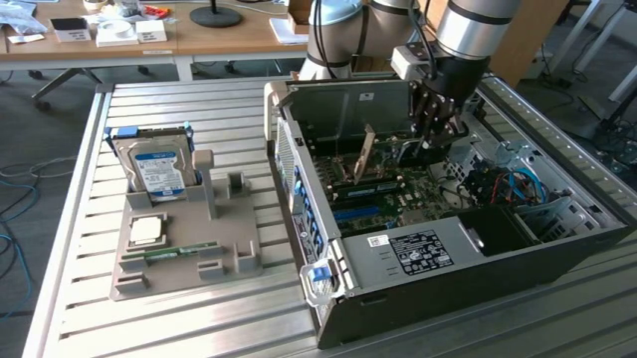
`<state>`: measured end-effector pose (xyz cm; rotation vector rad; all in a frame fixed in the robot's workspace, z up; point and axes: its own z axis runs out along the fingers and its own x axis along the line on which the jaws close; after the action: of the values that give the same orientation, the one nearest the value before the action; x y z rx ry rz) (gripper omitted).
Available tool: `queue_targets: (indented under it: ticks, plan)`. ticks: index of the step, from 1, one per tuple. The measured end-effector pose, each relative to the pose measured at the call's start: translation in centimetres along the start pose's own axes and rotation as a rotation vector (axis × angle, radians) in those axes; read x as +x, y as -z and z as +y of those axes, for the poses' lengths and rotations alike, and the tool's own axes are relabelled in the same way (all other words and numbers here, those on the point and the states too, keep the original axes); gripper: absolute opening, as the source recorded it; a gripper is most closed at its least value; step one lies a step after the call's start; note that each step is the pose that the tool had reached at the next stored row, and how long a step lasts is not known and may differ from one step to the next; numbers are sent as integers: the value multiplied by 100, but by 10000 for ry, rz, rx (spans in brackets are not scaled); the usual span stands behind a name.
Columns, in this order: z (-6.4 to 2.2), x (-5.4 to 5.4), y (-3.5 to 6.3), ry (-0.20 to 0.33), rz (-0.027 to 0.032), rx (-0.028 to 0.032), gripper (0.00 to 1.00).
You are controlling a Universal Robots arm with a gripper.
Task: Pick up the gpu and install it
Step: 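Insert the gpu into the slot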
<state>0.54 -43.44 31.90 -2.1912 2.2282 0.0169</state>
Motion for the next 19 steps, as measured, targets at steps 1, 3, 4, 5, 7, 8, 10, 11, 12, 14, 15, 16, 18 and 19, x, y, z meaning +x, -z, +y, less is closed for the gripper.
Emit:
queue_targets:
  ticks: [1, 3, 4, 5, 7, 8, 10, 11, 12, 14, 15, 16, 18, 19]
  plan:
    - [11, 0, -6, 0, -3, 7, 27]
    - [31, 1, -23, 1, 0, 29, 27]
    - [41, 1, -36, 1, 0, 48, 27]
    - [51, 2, -49, 1, -1, 72, 27]
    - [75, 3, -76, 3, -1, 132, 27]
    - [88, 3, -89, 3, -2, 161, 27]
    - [106, 4, -105, 3, -3, 196, 27]
    - [109, 4, -105, 4, 0, 195, 27]
    - [112, 4, -107, 4, 1, 195, 27]
    - [120, 4, -115, 3, -4, 198, 27]
    - [125, 5, -121, 4, -5, 198, 27]
    - [131, 5, -126, 4, -3, 197, 27]
    - [142, 7, -135, 4, -2, 196, 27]
    - [145, 9, -136, 4, -1, 196, 27]
